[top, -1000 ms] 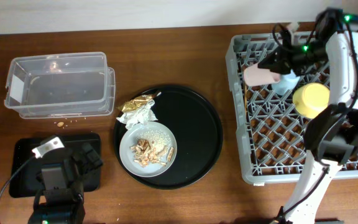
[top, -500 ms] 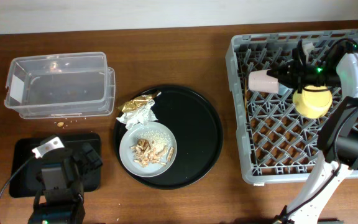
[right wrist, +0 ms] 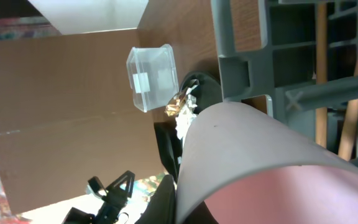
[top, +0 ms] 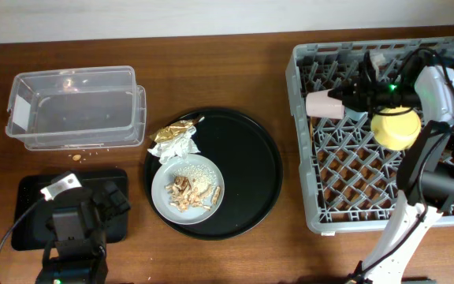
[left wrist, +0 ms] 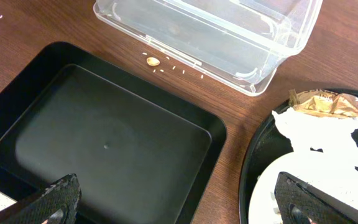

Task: Sort waste into correct bins and load items into the dishwasher rack
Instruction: 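Lift the pink cup and carry it over the rack's back area, then lower the pink cup into the rack left of the blue cup, release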

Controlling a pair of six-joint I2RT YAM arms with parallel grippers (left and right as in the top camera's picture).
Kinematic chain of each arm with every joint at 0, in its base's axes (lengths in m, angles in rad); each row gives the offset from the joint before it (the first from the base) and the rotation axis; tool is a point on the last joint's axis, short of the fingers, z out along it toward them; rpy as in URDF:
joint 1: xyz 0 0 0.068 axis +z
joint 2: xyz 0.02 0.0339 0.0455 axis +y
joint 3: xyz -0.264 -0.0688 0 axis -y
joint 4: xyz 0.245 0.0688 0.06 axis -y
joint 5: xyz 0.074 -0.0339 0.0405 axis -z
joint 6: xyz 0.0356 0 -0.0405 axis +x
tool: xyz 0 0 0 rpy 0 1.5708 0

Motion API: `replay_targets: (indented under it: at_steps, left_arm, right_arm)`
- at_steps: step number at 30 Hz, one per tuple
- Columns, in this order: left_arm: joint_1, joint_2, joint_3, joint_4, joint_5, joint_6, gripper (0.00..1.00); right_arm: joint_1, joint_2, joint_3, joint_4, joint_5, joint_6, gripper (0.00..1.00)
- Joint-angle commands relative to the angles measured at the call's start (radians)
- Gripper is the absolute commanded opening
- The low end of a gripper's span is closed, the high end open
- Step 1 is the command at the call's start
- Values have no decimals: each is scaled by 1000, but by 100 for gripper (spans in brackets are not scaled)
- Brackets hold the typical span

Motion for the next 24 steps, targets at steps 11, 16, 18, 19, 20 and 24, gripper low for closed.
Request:
replay_targets:
  at_steps: [11, 16, 18, 19, 20, 24]
  left_arm:
    - [-4, -6, 13, 2, -10, -5, 99]
    - [-4, -6, 13, -1, -10, -5, 99]
    - [-4, -6, 13, -2, -10, -5, 99]
    - [-4, -6, 13, -1, -10, -5, 99]
    - [-4, -6, 13, -2, -10, -5, 99]
    - [-4, -6, 13, -2, -10, -5, 99]
  right_arm:
    - [-15, 17, -9, -11, 76, 44, 25]
    - [-18, 16, 3, 6, 270, 150, 26]
    - [-18, 14, 23, 7, 337, 184, 26]
    - [-18, 11, 32, 4, 357, 196, 26]
    - [-18, 6, 45, 2, 384, 212, 26]
    - [-18, -35, 78, -4, 542, 294, 27]
